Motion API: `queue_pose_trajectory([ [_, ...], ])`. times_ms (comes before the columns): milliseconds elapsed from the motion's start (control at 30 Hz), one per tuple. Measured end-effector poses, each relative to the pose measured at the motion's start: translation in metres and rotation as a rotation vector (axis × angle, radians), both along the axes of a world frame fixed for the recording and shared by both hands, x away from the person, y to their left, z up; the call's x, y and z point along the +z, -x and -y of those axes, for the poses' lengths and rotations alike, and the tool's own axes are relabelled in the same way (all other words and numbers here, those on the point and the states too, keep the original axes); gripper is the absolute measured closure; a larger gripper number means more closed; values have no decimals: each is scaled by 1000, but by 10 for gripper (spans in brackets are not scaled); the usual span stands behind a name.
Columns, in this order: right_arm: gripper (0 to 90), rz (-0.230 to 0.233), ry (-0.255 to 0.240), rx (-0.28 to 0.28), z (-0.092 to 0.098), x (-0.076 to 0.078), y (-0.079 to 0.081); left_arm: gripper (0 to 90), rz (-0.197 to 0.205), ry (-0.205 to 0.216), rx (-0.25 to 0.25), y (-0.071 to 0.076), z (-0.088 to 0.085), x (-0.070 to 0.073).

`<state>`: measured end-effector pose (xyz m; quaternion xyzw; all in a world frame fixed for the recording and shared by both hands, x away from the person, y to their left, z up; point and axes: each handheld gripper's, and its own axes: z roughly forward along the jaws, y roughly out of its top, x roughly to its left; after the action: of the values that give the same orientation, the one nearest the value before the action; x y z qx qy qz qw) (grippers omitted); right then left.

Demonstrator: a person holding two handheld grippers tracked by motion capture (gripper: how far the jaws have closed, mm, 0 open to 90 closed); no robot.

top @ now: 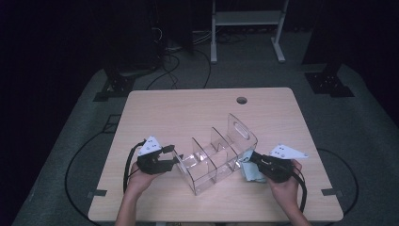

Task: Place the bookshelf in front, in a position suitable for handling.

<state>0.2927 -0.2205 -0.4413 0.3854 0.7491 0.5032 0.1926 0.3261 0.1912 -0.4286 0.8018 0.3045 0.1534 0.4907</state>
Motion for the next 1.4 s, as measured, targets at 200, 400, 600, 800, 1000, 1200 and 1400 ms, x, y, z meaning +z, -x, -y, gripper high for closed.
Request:
queue_pose_trajectory([
  [200,823,-8,-18,-57,16,-1,-8,448,2,0,-1,1,0,0],
  [400,823,-13,4,10,-2,-5,0,448,2,0,0,0,0,0],
  [600,823,-18,-12,-44,14,-3,-6,448,4,2,-2,1,0,-1],
  [800,823,-9,9,7,-3,-3,1,448,3,1,-1,1,0,0],
  [1000,823,1,-22,-64,16,0,-7,448,5,4,-4,1,1,-1],
  [1200,823,-6,-31,-12,5,0,-2,448,4,2,-6,1,1,-1],
  [1400,823,2,-45,-51,15,3,-6,448,5,4,-7,1,2,-1],
])
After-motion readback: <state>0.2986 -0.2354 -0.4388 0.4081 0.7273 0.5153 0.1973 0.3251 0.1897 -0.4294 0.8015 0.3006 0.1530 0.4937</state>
